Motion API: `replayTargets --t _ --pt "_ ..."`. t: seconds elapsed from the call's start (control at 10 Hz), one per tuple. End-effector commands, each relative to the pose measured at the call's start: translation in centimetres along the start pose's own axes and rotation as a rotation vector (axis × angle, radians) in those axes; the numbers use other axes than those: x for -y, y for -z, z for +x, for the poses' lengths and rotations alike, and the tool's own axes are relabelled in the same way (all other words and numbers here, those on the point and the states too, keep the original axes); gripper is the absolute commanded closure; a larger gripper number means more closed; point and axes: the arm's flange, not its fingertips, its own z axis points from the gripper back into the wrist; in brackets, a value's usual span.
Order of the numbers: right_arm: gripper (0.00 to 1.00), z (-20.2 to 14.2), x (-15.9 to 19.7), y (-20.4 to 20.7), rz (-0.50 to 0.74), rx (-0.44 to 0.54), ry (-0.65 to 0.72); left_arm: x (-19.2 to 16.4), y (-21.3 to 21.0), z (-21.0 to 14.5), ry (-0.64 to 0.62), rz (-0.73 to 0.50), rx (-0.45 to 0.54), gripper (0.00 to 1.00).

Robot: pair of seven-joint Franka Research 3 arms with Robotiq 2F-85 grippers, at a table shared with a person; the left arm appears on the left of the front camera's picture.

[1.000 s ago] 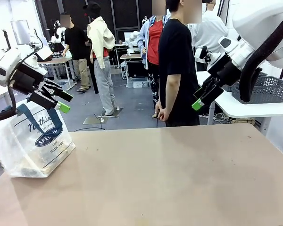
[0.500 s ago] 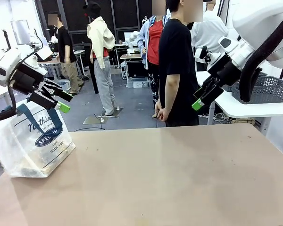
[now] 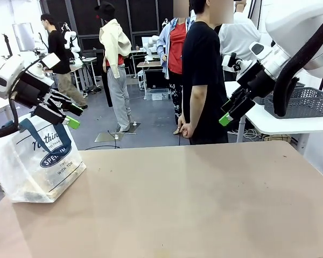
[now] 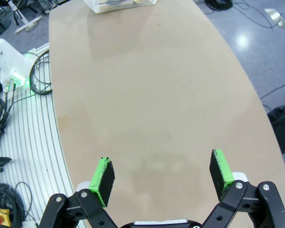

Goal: Transfer purchased items from the store into the shopping bag.
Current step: Move the Reusable shopping bag to the right side of the table.

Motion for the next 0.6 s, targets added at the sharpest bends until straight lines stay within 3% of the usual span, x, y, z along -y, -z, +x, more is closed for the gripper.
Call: replayTargets --t 0.0,0.5 --pt "0.00 0.05 -0.10 0.04 -0.001 -0.018 0.014 -0.17 0.01 0.17 -0.008 0.003 0.018 0.00" --pt "0.00 0.05 -0.10 0.04 -0.001 -0.018 0.014 -0.17 0.01 0.17 -0.008 0.003 0.018 0.00"
